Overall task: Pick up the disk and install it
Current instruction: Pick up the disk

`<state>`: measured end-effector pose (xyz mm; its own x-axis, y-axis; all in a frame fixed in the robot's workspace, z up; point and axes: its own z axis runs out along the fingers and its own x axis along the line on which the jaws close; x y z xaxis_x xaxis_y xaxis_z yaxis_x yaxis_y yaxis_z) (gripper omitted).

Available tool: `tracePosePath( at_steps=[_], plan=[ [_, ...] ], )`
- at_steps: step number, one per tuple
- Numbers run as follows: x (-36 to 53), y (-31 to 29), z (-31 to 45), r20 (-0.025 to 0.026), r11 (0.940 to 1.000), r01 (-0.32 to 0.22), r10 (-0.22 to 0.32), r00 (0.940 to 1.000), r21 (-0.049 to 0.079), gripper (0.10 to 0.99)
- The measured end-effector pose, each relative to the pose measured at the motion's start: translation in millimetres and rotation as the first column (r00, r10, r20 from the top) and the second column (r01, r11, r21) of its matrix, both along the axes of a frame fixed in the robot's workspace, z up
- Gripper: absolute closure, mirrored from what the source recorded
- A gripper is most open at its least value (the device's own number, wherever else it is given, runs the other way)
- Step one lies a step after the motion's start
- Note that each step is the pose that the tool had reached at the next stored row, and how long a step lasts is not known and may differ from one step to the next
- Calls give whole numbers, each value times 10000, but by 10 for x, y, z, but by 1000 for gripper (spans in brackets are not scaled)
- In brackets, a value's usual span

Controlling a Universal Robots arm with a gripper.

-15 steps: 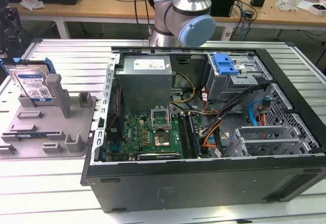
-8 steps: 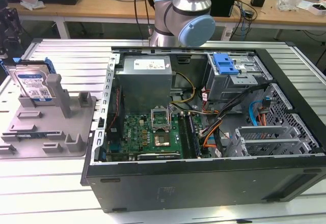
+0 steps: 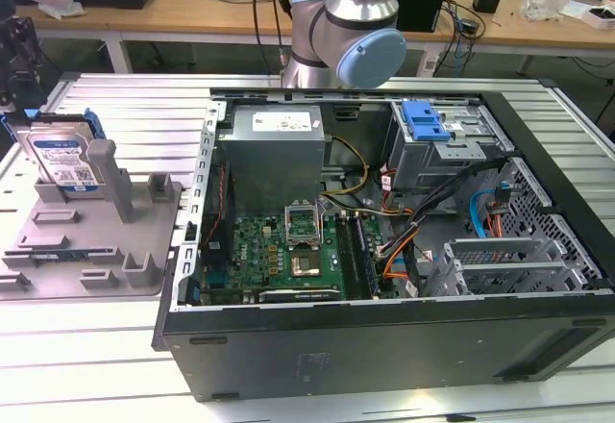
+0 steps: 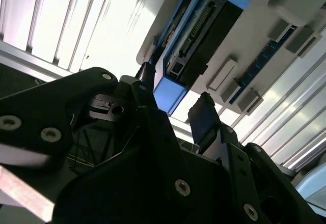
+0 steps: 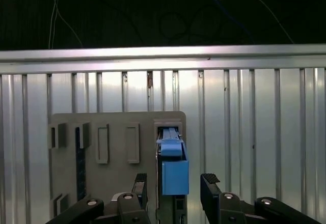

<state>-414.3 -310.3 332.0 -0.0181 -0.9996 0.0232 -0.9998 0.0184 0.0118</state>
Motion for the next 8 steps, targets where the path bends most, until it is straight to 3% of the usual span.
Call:
tracePosePath(
  at_steps=[8],
  plan=[
    [-6, 1, -56, -1, 10000, -56, 56, 10000, 0, 545]
  ],
)
